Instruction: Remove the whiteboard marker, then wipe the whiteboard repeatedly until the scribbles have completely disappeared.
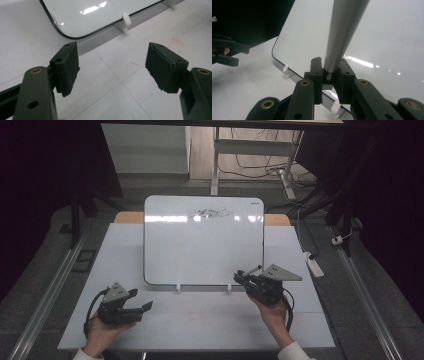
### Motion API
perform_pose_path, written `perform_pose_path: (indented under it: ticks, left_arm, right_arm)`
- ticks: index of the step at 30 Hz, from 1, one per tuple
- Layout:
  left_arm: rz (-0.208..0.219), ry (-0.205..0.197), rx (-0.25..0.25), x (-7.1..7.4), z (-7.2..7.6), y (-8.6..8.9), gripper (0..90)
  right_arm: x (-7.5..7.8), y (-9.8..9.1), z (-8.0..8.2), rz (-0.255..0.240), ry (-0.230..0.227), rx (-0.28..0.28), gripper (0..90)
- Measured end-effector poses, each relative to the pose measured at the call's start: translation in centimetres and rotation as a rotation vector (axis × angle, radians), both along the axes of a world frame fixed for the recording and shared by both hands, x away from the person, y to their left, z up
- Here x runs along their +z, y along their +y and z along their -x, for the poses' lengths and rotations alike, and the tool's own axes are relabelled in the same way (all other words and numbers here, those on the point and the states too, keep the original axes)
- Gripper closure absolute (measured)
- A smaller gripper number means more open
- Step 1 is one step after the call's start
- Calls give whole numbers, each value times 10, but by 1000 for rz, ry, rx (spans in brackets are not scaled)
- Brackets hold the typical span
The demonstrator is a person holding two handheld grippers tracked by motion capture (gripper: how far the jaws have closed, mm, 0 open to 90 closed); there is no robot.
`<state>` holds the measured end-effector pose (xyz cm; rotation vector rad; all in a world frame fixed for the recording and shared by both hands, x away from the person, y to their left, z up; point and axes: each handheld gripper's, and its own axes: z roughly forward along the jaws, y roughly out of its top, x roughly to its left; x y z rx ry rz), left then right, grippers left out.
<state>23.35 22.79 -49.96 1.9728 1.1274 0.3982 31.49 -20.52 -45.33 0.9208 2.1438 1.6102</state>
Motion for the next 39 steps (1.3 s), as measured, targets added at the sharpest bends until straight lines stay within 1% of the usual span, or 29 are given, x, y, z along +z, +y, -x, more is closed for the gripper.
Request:
perform_pose_path:
  ticks: [2,4,5,6,7,9,10,11,12,16,17,20,21,23,25,26,28,29,30,31,33,34,35,38,39]
  left_arm:
    - [7,1,1,0,0,0,272]
    - [11,2,0,0,-1,0,262]
    - [12,2,-4,0,-1,-1,250]
    - [11,0,-5,-1,-2,-1,246]
    - [13,2,-7,-1,-2,-2,246]
    - [18,6,-15,-3,-3,-2,234]
    - [20,7,-14,-4,-4,-2,228]
    - [23,10,-16,-5,-4,-2,228]
    - [24,11,-17,-5,-5,-2,224]
    - [46,16,-12,-8,-6,0,222]
    - [51,15,-12,-8,-6,1,221]
    - [49,8,-12,-8,-6,0,222]
    - [48,6,-13,-8,-6,-1,222]
    - [39,5,-18,-8,-5,-1,223]
    - [39,6,-14,-8,-5,0,223]
    - [40,6,-13,-9,-5,0,223]
    - [47,8,-8,-9,-4,2,224]
    - [46,5,-6,-9,-4,3,225]
    - [48,5,-1,-9,-4,4,225]
    - [49,4,0,-9,-3,5,225]
    - [53,5,4,-8,-3,6,225]
    - [54,4,6,-8,-3,6,225]
    - [53,4,6,-8,-2,7,226]
    - [54,2,7,-8,-1,6,227]
    - [54,1,6,-8,-1,6,226]
  right_arm:
    - [1,0,-3,-7,-11,-4,773]
    - [5,1,-10,-30,-31,-11,773]
    - [14,3,-21,-54,-52,-30,773]
    - [19,5,-28,-64,-65,-37,773]
    - [19,5,-28,-64,-65,-37,773]
    - [30,10,-43,-89,-85,-49,773]
    - [39,18,-60,-99,-97,-62,773]
    - [39,18,-60,-99,-97,-62,773]
    - [43,23,-69,-99,-101,-64,773]
    - [53,50,-102,-83,-113,-82,774]
    - [55,58,-110,-66,-123,-92,773]
    - [60,82,-133,11,-159,-119,773]
    - [62,87,-141,14,-166,-126,773]
    - [65,96,-154,-1,-166,-143,774]
    - [68,104,-165,-7,-168,-159,773]
    - [69,108,-169,-2,-175,-167,774]
    - [69,116,-176,1,-185,-179,774]
    - [69,120,-179,-2,-181,-183,774]
    - [66,126,-180,-2,-174,-173,774]
    - [62,133,-180,-2,-168,-150,774]
    - [54,148,-176,30,-168,-90,775]
    - [53,152,-173,54,-190,-85,775]
    - [55,151,-172,67,-202,-99,774]
    - [62,133,-176,30,-205,-245,775]
    - [63,129,-177,16,-199,-259,775]
